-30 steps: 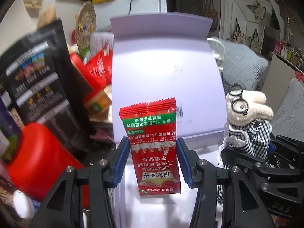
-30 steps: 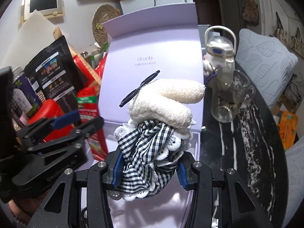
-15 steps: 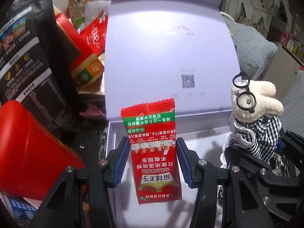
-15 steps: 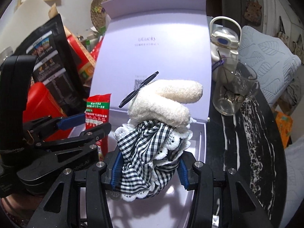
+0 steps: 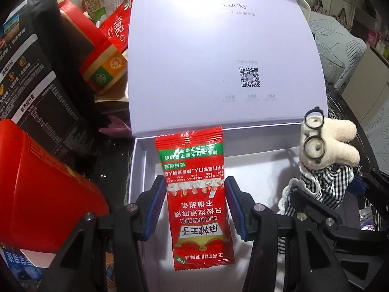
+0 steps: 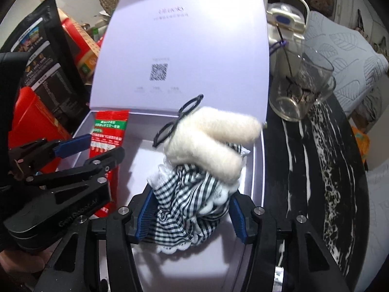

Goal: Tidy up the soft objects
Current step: 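Carry the red packet and plush toy with both tools into the lavender box, then open both tools to release the packet and plush toy in the box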

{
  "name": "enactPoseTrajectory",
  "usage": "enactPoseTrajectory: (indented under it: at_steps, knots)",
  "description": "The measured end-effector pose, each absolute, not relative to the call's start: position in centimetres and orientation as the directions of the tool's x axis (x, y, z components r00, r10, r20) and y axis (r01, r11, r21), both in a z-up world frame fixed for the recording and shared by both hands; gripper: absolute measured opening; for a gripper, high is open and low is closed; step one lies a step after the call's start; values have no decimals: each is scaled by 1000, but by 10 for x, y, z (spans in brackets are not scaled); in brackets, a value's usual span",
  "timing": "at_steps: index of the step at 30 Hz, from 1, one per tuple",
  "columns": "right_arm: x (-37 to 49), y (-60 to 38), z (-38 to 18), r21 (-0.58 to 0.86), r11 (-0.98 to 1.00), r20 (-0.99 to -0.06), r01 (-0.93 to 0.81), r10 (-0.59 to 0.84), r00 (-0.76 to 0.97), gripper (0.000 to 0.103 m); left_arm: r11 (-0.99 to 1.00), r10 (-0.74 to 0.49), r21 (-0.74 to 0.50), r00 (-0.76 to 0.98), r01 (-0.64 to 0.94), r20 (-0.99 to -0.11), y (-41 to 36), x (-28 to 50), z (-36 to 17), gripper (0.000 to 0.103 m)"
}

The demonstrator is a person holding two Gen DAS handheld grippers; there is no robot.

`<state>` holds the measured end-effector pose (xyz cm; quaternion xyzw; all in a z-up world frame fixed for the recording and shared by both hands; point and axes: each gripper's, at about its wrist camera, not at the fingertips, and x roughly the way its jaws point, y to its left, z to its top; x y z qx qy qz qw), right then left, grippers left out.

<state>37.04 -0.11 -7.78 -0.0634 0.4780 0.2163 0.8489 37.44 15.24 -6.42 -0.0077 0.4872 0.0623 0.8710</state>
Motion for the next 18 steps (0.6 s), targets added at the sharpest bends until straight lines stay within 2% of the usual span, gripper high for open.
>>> enactPoseTrajectory:
  at_steps: [7,8,10,18]
  knots:
    - [371,-5,-71,100,902,-836,-419,305,457,66,989,100,32,502,-142,-859,156,377,-60,50]
    - [371,-6,-69,81,908,-834,-412,288,471,72,989,104,35,504,-145,-858,157,375,-58,50]
    - [368,-7,-64,83,906,-824,-415,296,483,75,988,112,42,511,-145,-853,158,373,-53,51]
    - [352,-19,-35,81,904,-775,-420,322,544,76,989,127,57,596,-136,-793,148,354,-22,52]
